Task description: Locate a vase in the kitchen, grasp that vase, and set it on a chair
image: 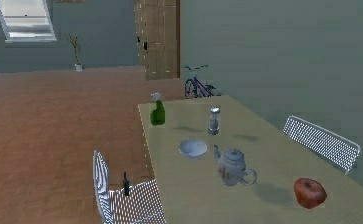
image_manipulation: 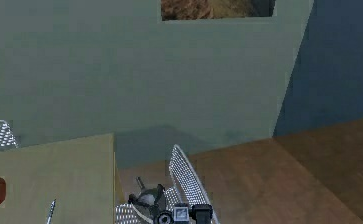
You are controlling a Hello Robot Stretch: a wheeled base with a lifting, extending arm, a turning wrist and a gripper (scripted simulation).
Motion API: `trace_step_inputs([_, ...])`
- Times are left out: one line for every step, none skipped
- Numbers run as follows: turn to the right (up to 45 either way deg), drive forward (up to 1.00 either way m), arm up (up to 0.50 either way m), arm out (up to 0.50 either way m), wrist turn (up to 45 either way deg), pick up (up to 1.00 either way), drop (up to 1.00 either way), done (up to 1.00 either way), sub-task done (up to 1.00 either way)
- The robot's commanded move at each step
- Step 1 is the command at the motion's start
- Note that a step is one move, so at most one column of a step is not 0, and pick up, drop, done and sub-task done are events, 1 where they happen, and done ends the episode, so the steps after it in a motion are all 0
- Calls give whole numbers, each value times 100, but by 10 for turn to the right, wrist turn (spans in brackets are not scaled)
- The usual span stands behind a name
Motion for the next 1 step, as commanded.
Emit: trace_step_inputs([0,0,0,0,0,0,0,100,0])
